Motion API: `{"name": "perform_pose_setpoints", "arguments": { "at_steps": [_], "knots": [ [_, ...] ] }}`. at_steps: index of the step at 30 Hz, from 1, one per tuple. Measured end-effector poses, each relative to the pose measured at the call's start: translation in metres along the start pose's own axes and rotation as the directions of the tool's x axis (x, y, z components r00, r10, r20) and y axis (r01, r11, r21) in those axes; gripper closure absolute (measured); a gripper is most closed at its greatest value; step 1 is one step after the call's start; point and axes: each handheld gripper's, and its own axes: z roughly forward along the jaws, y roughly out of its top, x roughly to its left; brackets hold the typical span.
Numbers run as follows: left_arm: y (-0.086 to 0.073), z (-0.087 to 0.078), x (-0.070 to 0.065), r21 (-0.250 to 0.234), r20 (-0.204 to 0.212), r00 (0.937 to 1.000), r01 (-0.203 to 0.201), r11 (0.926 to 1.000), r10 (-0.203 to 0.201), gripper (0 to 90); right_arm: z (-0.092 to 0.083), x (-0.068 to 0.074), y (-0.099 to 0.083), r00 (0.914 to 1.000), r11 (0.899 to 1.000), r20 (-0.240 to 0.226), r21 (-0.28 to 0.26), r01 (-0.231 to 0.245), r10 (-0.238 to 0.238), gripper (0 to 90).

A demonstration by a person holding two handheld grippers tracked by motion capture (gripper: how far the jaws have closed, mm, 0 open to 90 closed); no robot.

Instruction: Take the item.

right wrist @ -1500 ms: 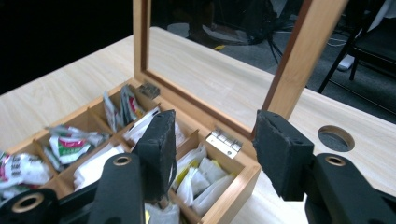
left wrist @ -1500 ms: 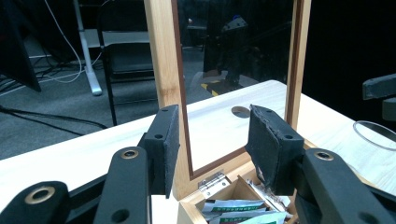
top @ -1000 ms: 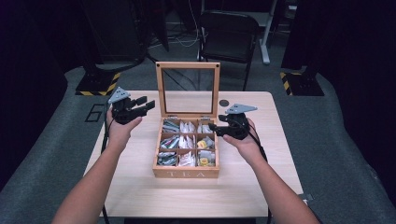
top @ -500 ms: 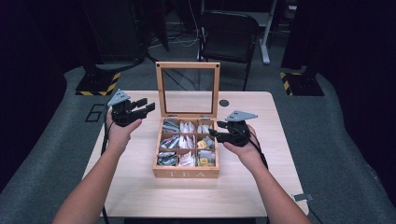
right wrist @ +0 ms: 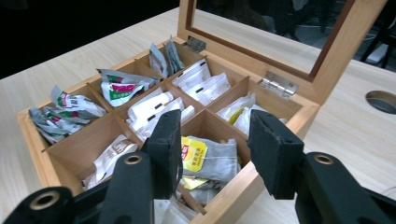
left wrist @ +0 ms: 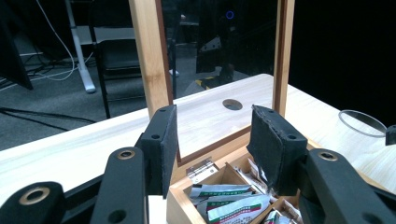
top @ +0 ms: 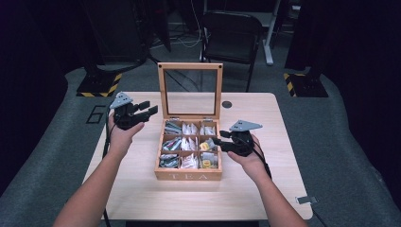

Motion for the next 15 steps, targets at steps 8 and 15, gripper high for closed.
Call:
{"name": "perform_pose_setpoints", "arguments": {
  "at_steps": [8, 15],
  "knots": [
    [0.001, 0.000, -0.003, -0.002, 0.005, 1.0000, -0.003, 1.0000, 0.003, 51.7, 0.003, 0.008, -0.009, 0.9992, 0.999, -0.039, 0.033, 0.007, -0.006, 62.9],
    [0.001, -0.001, -0.002, -0.004, 0.000, 1.0000, -0.001, 1.0000, 0.001, 51.7, 0.005, 0.011, -0.012, 0.9976, 0.999, -0.069, 0.042, 0.011, -0.008, 64.8]
  ]
}}
